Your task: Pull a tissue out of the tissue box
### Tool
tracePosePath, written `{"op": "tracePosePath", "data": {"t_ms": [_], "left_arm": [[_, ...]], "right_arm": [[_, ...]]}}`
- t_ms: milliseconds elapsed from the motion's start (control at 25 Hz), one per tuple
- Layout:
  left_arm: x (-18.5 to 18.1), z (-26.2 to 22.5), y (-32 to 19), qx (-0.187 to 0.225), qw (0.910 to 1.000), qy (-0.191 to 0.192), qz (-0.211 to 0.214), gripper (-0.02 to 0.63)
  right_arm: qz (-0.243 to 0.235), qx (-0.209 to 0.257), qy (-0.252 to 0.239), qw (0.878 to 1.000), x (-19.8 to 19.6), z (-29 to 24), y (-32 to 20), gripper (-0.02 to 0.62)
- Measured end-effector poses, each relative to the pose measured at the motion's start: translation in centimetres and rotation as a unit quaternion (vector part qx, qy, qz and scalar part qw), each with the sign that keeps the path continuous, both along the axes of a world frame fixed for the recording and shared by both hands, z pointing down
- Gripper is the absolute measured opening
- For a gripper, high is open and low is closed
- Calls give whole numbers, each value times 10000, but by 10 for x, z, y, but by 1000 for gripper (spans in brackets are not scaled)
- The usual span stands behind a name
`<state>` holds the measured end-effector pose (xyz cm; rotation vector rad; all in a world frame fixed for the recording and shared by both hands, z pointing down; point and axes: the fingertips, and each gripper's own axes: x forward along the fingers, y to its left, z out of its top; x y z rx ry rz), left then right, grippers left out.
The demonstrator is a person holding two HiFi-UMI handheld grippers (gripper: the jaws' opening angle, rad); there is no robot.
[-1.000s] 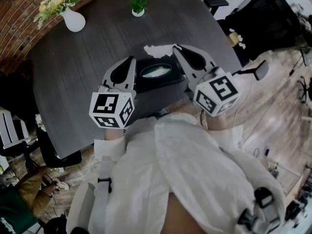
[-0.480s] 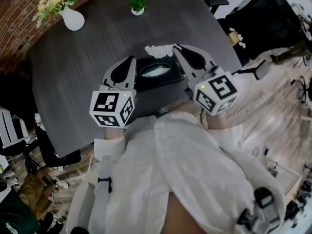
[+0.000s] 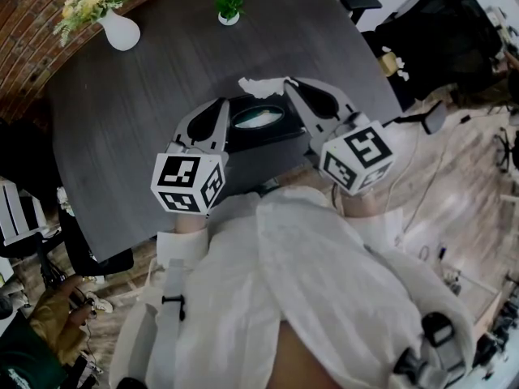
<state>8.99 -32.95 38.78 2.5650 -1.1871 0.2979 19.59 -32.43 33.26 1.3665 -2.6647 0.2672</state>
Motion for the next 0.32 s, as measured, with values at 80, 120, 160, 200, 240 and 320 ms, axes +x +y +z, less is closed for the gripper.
{"op": "tracePosePath", "data": {"t_ms": [80,120,160,200,240,320], "left_arm": [[-1,-1,0,8,10000,21,-20,5],[-2,-1,0,11,10000,21,-29,5],[-2,-1,0,13,10000,19,-41,5],[-3,0,0,12,10000,18,-55,5],[-3,0,0,8,10000,20,-68,5],[-4,1,1,-4,10000,31,-90,5]], "right_arm": [[-25,-15,11,10000,-2,2,1,9],[-35,-19,14,10000,-2,2,2,9],[-43,-21,21,10000,-2,3,2,9],[-48,-20,30,10000,-2,3,2,9],[-49,-18,38,10000,-1,3,2,9],[-46,-15,46,10000,0,3,2,9]]}}
